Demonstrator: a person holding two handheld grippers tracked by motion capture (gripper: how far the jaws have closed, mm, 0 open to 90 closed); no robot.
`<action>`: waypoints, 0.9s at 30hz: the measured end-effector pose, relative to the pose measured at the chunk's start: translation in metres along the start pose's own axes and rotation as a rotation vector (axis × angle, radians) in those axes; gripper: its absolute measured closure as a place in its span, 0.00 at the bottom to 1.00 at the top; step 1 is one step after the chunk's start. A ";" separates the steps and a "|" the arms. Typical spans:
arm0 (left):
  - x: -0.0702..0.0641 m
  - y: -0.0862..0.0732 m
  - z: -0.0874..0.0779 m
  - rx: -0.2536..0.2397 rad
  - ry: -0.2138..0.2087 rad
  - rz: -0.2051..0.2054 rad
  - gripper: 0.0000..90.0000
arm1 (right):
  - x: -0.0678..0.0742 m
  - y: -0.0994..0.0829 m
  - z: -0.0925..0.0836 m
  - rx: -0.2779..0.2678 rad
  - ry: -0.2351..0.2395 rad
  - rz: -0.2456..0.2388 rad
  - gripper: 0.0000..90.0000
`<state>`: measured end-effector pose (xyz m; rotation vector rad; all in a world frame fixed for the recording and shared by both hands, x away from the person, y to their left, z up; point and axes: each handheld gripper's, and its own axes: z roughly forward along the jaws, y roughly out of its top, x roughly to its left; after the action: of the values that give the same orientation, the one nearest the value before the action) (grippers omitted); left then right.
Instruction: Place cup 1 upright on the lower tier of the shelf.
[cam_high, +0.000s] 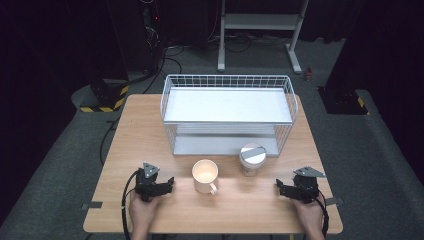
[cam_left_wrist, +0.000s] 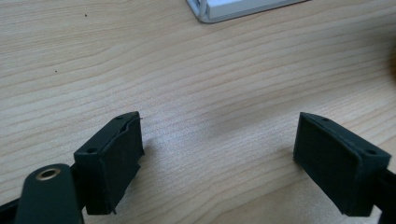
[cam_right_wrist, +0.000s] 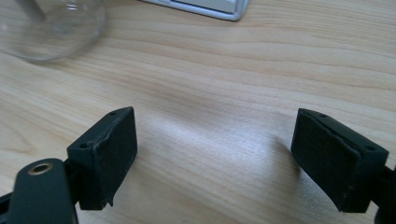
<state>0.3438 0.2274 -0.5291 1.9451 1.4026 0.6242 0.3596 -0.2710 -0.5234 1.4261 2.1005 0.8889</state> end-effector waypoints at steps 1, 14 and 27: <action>0.000 0.000 0.000 0.000 0.000 0.000 0.18 | 0.001 -0.001 -0.001 -0.006 0.007 0.000 0.16; 0.000 0.000 0.000 0.005 -0.002 0.003 0.18 | 0.015 -0.007 -0.011 -0.031 0.036 -0.020 0.17; 0.000 0.000 0.000 0.005 -0.001 0.003 0.18 | 0.033 -0.007 -0.014 -0.049 0.057 -0.039 0.18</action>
<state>0.3438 0.2279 -0.5288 1.9511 1.4020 0.6211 0.3340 -0.2456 -0.5190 1.3461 2.1258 0.9700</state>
